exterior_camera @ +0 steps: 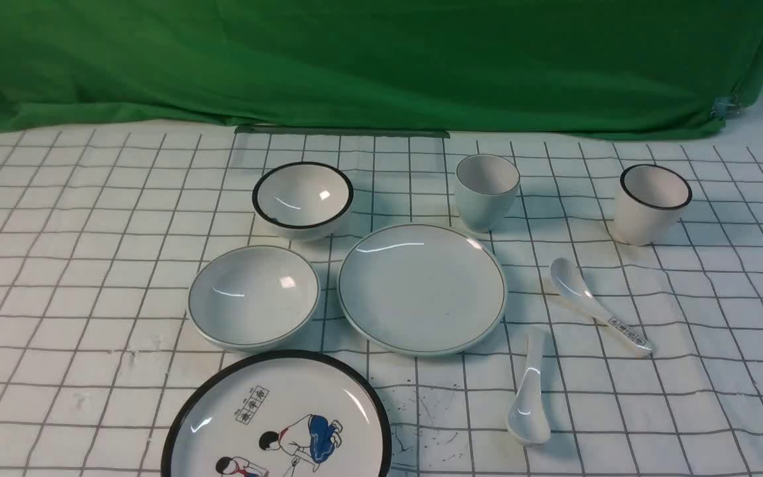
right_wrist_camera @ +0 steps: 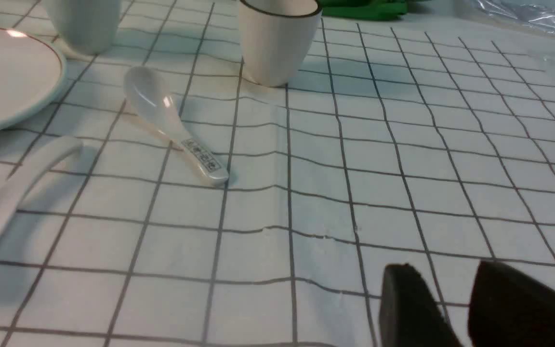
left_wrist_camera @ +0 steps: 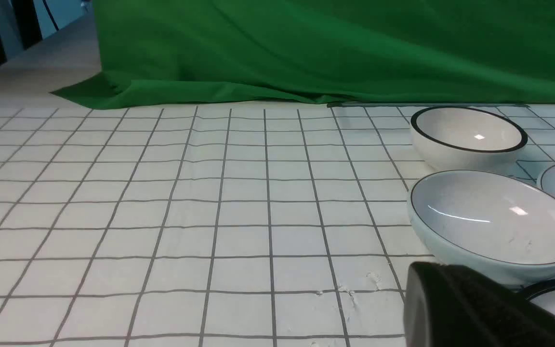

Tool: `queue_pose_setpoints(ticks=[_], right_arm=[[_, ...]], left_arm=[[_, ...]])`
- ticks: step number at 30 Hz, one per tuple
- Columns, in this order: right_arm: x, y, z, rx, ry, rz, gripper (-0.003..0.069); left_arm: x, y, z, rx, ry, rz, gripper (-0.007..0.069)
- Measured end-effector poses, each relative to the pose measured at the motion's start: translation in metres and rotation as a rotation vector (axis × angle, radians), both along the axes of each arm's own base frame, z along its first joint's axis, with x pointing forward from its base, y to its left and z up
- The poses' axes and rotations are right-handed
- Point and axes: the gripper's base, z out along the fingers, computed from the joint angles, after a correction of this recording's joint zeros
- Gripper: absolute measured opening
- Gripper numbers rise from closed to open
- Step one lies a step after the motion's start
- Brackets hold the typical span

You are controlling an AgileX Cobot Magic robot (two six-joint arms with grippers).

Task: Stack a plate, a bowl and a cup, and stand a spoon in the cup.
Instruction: Use the left arm to grab a blue rice bowl

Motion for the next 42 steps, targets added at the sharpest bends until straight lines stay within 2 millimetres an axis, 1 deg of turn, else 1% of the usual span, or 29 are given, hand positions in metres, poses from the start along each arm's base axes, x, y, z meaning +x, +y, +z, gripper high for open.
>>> queue_pose_setpoints(ticks=[12,14,16,20,22,24,26,27,28,29,30,32,33,34,35,36,37,39,40,41,42], right_arm=[[0.0,0.0,0.0,0.0,0.001,0.0,0.0238],[0.0,0.0,0.0,0.0,0.001,0.0,0.0238],[0.0,0.0,0.0,0.0,0.001,0.0,0.0238],[0.0,0.0,0.0,0.0,0.001,0.0,0.0238],[0.0,0.0,0.0,0.0,0.0,0.0,0.0238],[0.0,0.0,0.0,0.0,-0.006,0.0,0.0238],[0.001,0.0,0.002,-0.002,-0.028,0.0,0.0238],[0.001,0.0,0.003,-0.002,-0.029,0.0,0.0238],[0.001,0.0,0.003,-0.002,-0.035,0.0,0.0238],[0.001,0.0,0.003,-0.002,-0.037,0.0,0.0238],[0.002,0.0,0.006,0.013,-0.066,-0.005,0.0238],[0.003,0.0,0.011,0.074,-0.127,-0.017,0.0238],[0.004,0.0,0.017,0.167,-0.197,-0.031,0.0238],[0.004,0.0,0.021,0.244,-0.248,-0.041,0.0238],[0.004,0.0,0.029,0.394,-0.336,-0.055,0.0238],[0.004,0.0,0.03,0.393,-0.347,-0.053,0.0238],[0.004,0.0,0.036,0.538,-0.42,-0.056,0.0238],[0.003,-0.001,0.043,0.687,-0.499,-0.048,0.0238],[0.002,-0.001,0.044,0.716,-0.511,-0.046,0.0238],[0.002,-0.001,0.046,0.737,-0.531,-0.041,0.0238],[0.002,-0.001,0.048,0.756,-0.554,-0.034,0.0238]], left_arm=[[0.0,0.0,0.0,0.007,0.0,0.001,0.002],[0.0,0.0,0.002,-0.015,-0.019,0.001,0.002],[0.001,-0.001,0.006,-0.094,-0.064,0.004,0.002],[0.0,0.002,0.02,-0.45,-0.212,0.032,0.002],[-0.001,0.006,0.028,-0.566,-0.309,0.057,0.002],[-0.002,0.009,0.032,-0.612,-0.356,0.067,0.002],[-0.005,0.015,0.042,-0.676,-0.491,0.091,0.002],[-0.005,0.015,0.042,-0.683,-0.491,0.091,0.002],[-0.01,0.02,0.051,-0.714,-0.619,0.106,0.002],[-0.011,0.021,0.052,-0.721,-0.634,0.106,0.002],[-0.018,0.025,0.064,-0.723,-0.771,0.11,0.002],[-0.025,0.026,0.081,-0.729,-0.858,0.093,0.002],[-0.033,0.026,0.102,-0.733,-0.92,0.066,0.002],[-0.039,0.024,0.117,-0.734,-0.946,0.041,0.002],[-0.048,0.021,0.14,-0.726,-0.943,-0.002,0.002],[-0.05,0.021,0.145,-0.721,-0.957,-0.006,0.002],[-0.058,0.015,0.172,-0.66,-0.912,-0.048,0.002],[-0.06,0.006,0.208,-0.558,-0.793,-0.086,0.002],[-0.059,0.004,0.214,-0.543,-0.759,-0.092,0.002],[-0.058,0.001,0.23,-0.514,-0.695,-0.107,0.002],[-0.037,-0.006,0.244,-0.474,-0.463,-0.121,0.002]])
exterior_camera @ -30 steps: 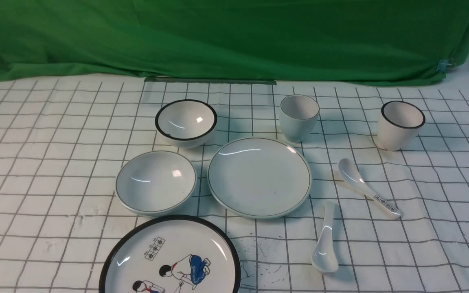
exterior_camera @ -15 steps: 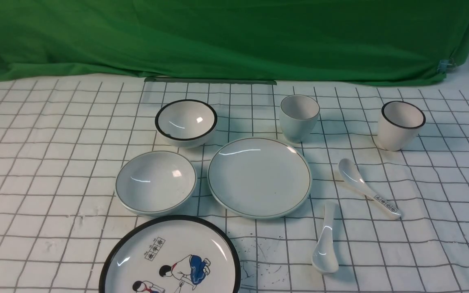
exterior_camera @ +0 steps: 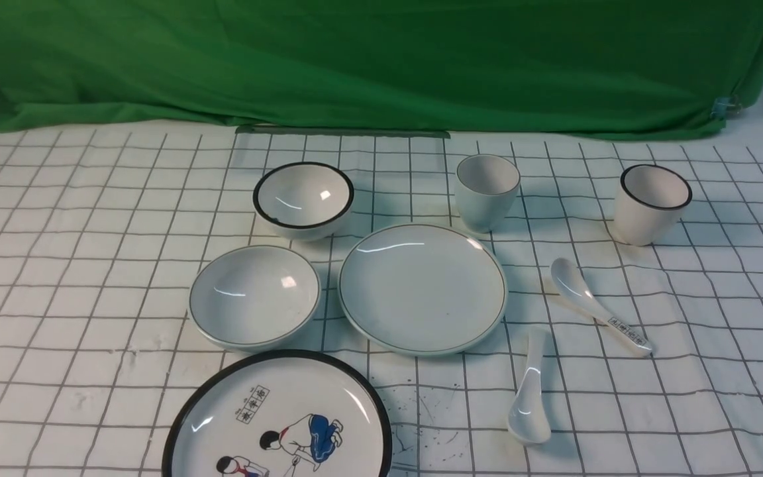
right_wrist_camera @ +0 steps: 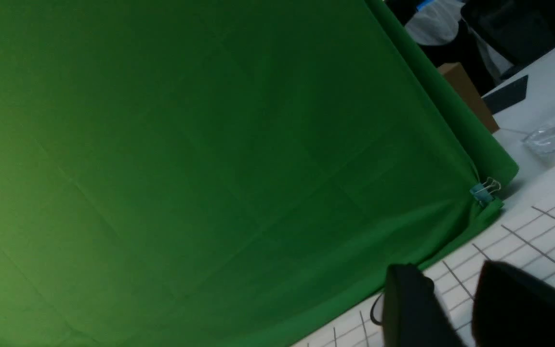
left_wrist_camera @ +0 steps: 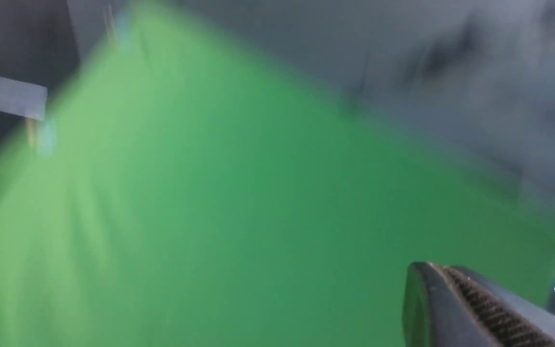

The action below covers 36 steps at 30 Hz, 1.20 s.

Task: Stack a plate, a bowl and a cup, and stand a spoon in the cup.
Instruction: Use the left arm to grab a blue rice bowl

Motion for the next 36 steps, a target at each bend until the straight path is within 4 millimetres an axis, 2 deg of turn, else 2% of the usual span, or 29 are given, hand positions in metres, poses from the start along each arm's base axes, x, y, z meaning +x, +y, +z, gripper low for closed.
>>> queue_pose_setpoints(ticks=[1,2,4,6,7,8,9,11,15,16,17,19,20,22,27,32,36], right_arm=[[0.0,0.0,0.001,0.005,-0.008,0.001,0.0238],[0.0,0.0,0.001,0.019,-0.015,0.004,0.0238],[0.0,0.0,0.002,0.049,-0.024,0.01,0.0238],[0.0,0.0,0.001,0.068,-0.017,0.025,0.023],[0.0,0.0,0.001,0.07,-0.015,0.027,0.0227],[-0.001,0.003,0.007,0.055,0.032,0.056,0.0188],[-0.002,0.004,0.013,0.031,0.056,0.077,0.016],[-0.005,0.007,0.039,-0.052,0.122,0.122,0.0071],[0.001,0.013,0.092,-0.293,0.335,0.237,0.0027],[0.001,0.014,0.095,-0.308,0.348,0.255,0.0027],[0.009,0.019,0.108,-0.397,0.487,0.322,0.0027],[0.025,0.031,0.125,-0.531,0.654,0.425,0.0028],[0.027,0.032,0.126,-0.541,0.67,0.426,0.0028],[0.051,0.054,0.135,-0.713,0.838,0.539,0.0029],[0.078,0.085,0.127,-0.839,0.948,0.64,0.0032],[0.092,0.097,0.113,-0.873,1.027,0.657,0.0034],[0.098,0.103,0.106,-0.888,1.062,0.665,0.0041]], left_arm=[[0.008,-0.003,0.008,0.027,0.094,-0.027,0.002],[0.028,-0.007,0.006,0.074,0.274,-0.065,0.002],[0.054,-0.012,0.002,0.156,0.515,-0.122,0.002],[0.083,-0.016,-0.017,0.235,0.766,-0.187,0.002],[0.089,-0.016,-0.02,0.246,0.798,-0.195,0.002],[0.107,-0.017,-0.039,0.279,0.96,-0.24,0.002],[0.118,-0.017,-0.049,0.297,1.02,-0.257,0.002],[0.136,-0.017,-0.073,0.32,1.125,-0.28,0.002],[0.164,-0.016,-0.112,0.323,1.258,-0.295,0.002],[0.167,-0.016,-0.115,0.322,1.271,-0.297,0.002],[0.179,-0.015,-0.127,0.315,1.319,-0.301,0.002],[0.199,-0.015,-0.144,0.303,1.393,-0.31,0.002],[0.2,-0.015,-0.144,0.304,1.389,-0.308,0.002],[0.233,-0.014,-0.159,0.293,1.446,-0.311,0.002],[0.278,-0.017,-0.18,0.31,1.526,-0.33,0.0022],[0.301,-0.03,-0.193,0.463,1.552,-0.338,0.0059],[0.315,-0.053,-0.209,0.579,1.514,-0.318,0.0189]])
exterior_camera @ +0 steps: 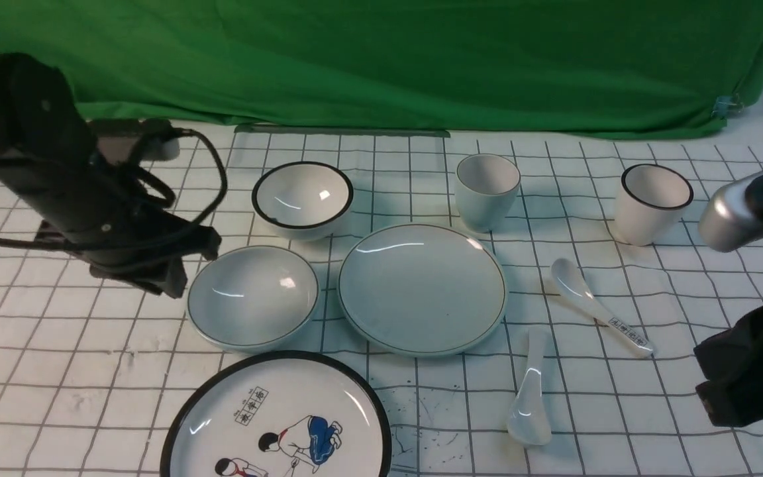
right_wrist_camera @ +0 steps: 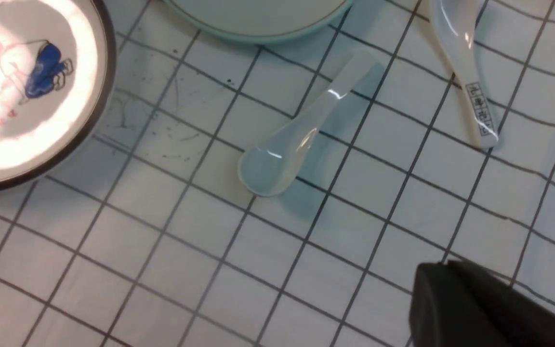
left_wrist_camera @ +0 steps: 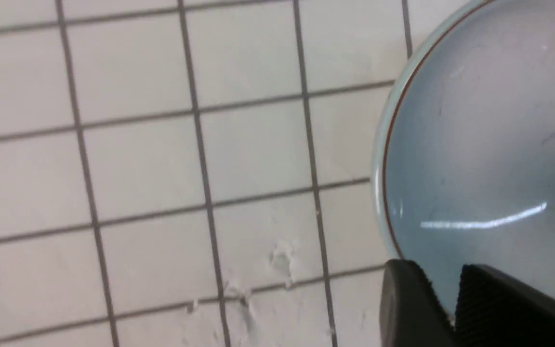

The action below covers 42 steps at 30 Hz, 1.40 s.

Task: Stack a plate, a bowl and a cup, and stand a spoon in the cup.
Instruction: Use the left arm to grab a blue rice bowl, then use the left arm to put the blue rice bowl into the blue large plate in the middle

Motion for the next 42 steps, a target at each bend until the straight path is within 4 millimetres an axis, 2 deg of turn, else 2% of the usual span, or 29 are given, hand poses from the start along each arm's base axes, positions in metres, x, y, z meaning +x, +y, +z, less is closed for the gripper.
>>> queue_pose_setpoints(ticks=[4,5,8,12,14,15,16,17,18,19,22,28,31,32,33,34,35,36,38,39,40,42], right_arm=[[0.002,0.002,0.0,0.008,-0.013,0.005,0.0046],[0.002,0.002,0.0,0.008,-0.013,0.005,0.0046],[0.003,0.003,0.001,0.018,-0.028,0.007,0.005],[0.003,0.003,0.001,0.019,-0.029,0.008,0.0052],[0.003,0.003,0.001,0.02,-0.031,0.008,0.0054],[0.003,0.003,0.001,0.018,-0.032,0.01,0.0055],[0.003,0.003,0.002,0.014,-0.034,0.017,0.0057],[0.003,0.003,0.002,0.013,-0.034,0.017,0.0057],[0.003,0.003,0.002,0.011,-0.035,0.021,0.0057],[0.003,0.003,0.002,0.009,-0.036,0.024,0.0058],[0.003,0.003,0.001,0.006,-0.038,0.026,0.0061],[0.005,0.002,0.002,-0.001,-0.059,0.029,0.0061],[0.009,-0.003,0.004,-0.046,-0.097,0.019,0.0061],[0.009,-0.003,0.004,-0.049,-0.099,0.016,0.0061],[0.013,-0.01,0.007,-0.071,-0.123,-0.015,0.0061],[0.014,-0.01,0.008,-0.072,-0.125,-0.016,0.0061],[0.02,-0.021,0.012,-0.085,-0.148,-0.073,0.0061],[0.021,-0.022,0.013,-0.085,-0.152,-0.08,0.0061],[0.029,-0.036,0.019,-0.08,-0.178,-0.163,0.0061],[0.03,-0.038,0.019,-0.08,-0.179,-0.177,0.0061],[0.035,-0.046,0.02,-0.083,-0.18,-0.22,0.0061],[0.04,-0.052,0.016,-0.086,-0.157,-0.26,0.0061]], left_arm=[[0.011,-0.012,-0.017,-0.001,-0.029,0.009,0.0377],[0.012,-0.012,-0.017,-0.002,-0.033,0.009,0.0386],[0.021,-0.013,-0.038,-0.002,-0.017,0.042,0.0499],[0.025,-0.013,-0.058,0.003,0.031,0.059,0.0518],[0.026,-0.014,-0.064,-0.001,0.05,0.069,0.0488],[0.026,-0.014,-0.066,-0.006,0.058,0.078,0.0442],[0.026,-0.015,-0.066,-0.011,0.064,0.086,0.0359],[0.025,-0.015,-0.066,-0.011,0.064,0.088,0.0359],[0.025,-0.014,-0.066,-0.012,0.068,0.096,0.0286],[0.025,-0.015,-0.06,-0.022,0.053,0.113,0.0183],[0.023,-0.015,-0.041,-0.039,0.011,0.127,0.0064],[0.016,-0.015,-0.013,-0.065,-0.042,0.125,0.005],[0.014,-0.023,0.022,-0.186,-0.116,0.113,0.005],[0.013,-0.023,0.023,-0.194,-0.116,0.112,0.005],[0.013,-0.03,0.038,-0.266,-0.137,0.104,0.005],[0.014,-0.032,0.039,-0.273,-0.138,0.102,0.005],[0.014,-0.043,0.049,-0.33,-0.158,0.076,0.005],[0.014,-0.044,0.049,-0.336,-0.159,0.076,0.005],[0.017,-0.072,0.052,-0.373,-0.191,0.004,0.005],[0.017,-0.074,0.052,-0.374,-0.19,-0.003,0.005],[0.019,-0.091,0.048,-0.381,-0.19,-0.041,0.005],[0.026,-0.112,0.037,-0.389,-0.166,-0.074,0.005]])
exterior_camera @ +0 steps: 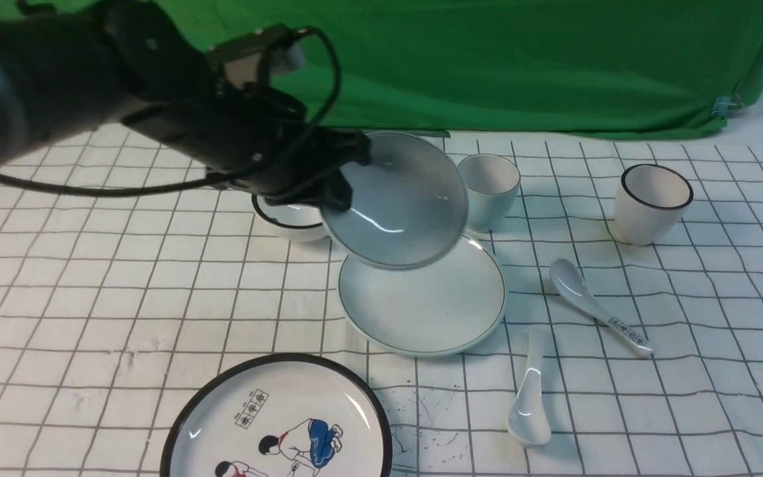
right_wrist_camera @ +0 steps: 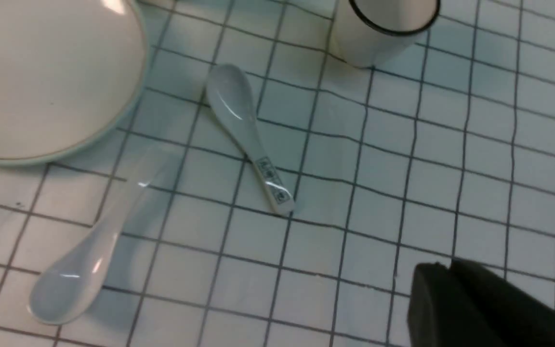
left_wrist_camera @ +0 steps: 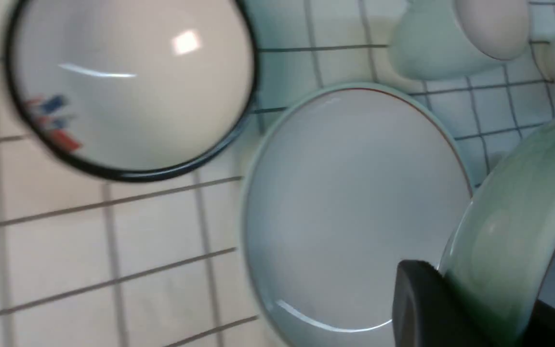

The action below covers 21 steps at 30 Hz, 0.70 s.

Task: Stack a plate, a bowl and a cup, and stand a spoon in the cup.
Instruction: Use the left arm to put the blue rice bowl into the blue large plate in the middle

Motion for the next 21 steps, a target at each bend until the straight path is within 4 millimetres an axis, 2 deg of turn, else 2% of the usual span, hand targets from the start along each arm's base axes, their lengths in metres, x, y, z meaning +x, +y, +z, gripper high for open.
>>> queue_pose_setpoints(ticks=[1,4,6,7,10,15,21], right_arm=[[0.002,-0.001,-0.002,0.001,0.014,-0.011,0.0061],[0.009,0.0,-0.011,-0.001,0.068,0.009,0.0061],[0.013,0.004,-0.015,0.008,0.089,0.029,0.0061],[0.013,0.004,-0.015,0.009,0.093,0.033,0.0061],[0.017,0.007,-0.018,0.008,0.097,0.058,0.0063],[0.023,0.01,-0.021,0.01,0.094,0.074,0.007],[0.044,0.019,-0.021,0.027,0.142,0.071,0.0078]], left_arm=[[0.005,-0.009,-0.005,-0.003,0.009,-0.011,0.005],[0.023,-0.031,-0.043,0.017,0.075,-0.032,0.005],[0.034,-0.037,-0.067,0.034,0.117,-0.031,0.005],[0.035,-0.037,-0.069,0.035,0.118,-0.031,0.005],[0.041,-0.039,-0.091,0.049,0.168,-0.016,0.005],[0.043,-0.039,-0.092,0.058,0.162,-0.014,0.005],[0.044,-0.037,-0.091,0.097,0.135,-0.032,0.009]])
